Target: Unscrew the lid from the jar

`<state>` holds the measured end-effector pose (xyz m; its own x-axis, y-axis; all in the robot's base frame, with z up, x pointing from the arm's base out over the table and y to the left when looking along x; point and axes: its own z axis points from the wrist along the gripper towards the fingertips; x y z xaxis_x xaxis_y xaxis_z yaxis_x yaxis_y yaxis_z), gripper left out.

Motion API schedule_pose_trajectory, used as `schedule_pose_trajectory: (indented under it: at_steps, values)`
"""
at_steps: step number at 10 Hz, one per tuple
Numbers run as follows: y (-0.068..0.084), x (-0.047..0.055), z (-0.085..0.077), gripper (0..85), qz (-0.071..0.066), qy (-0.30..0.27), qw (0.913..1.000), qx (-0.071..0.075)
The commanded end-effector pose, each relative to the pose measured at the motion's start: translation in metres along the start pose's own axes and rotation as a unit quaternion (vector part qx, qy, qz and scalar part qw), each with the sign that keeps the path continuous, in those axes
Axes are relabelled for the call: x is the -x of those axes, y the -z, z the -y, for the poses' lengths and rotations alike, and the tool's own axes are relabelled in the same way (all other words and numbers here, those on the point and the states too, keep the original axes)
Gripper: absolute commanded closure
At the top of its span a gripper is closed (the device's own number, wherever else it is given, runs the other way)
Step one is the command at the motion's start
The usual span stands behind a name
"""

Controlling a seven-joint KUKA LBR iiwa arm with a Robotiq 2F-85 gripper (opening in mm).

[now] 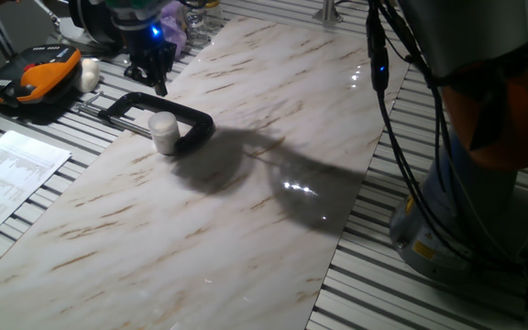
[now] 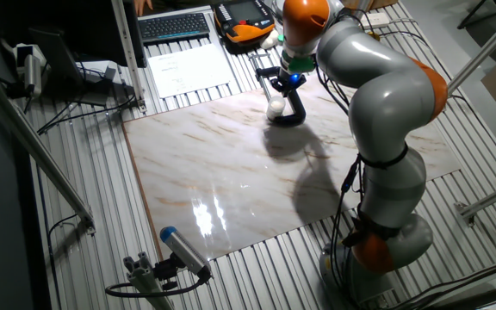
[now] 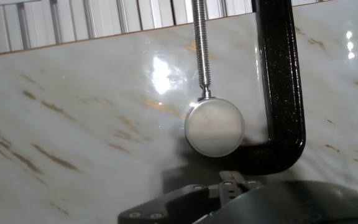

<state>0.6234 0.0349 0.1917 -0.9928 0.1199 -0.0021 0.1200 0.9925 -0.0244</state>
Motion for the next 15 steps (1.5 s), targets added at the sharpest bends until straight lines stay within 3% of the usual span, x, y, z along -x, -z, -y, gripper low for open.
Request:
schedule_pose_trajectory:
  at_steps: [1,4,6,8,10,12,15]
  values:
    - [-0.0008,0.0005,0.0013,85.0,0.0,0.001,1.0,0.003]
    - [-0.0008,0.0005,0.0013,85.0,-0.01,0.015,0.9998,0.011]
    - [-0.0008,0.0005,0.0013,85.0,0.001,0.021,0.9998,-0.001]
    - [-0.0008,0.0005,0.0013,85.0,-0.002,0.027,0.9996,0.002]
    - [-0.0008,0.0005,0.0013,85.0,0.01,0.026,0.9996,0.002]
    - [-0.0008,0.0005,0.0013,85.0,0.012,0.026,0.9995,0.015]
    - [-0.0008,0.0005,0.0013,85.0,0.013,0.035,0.9992,0.013]
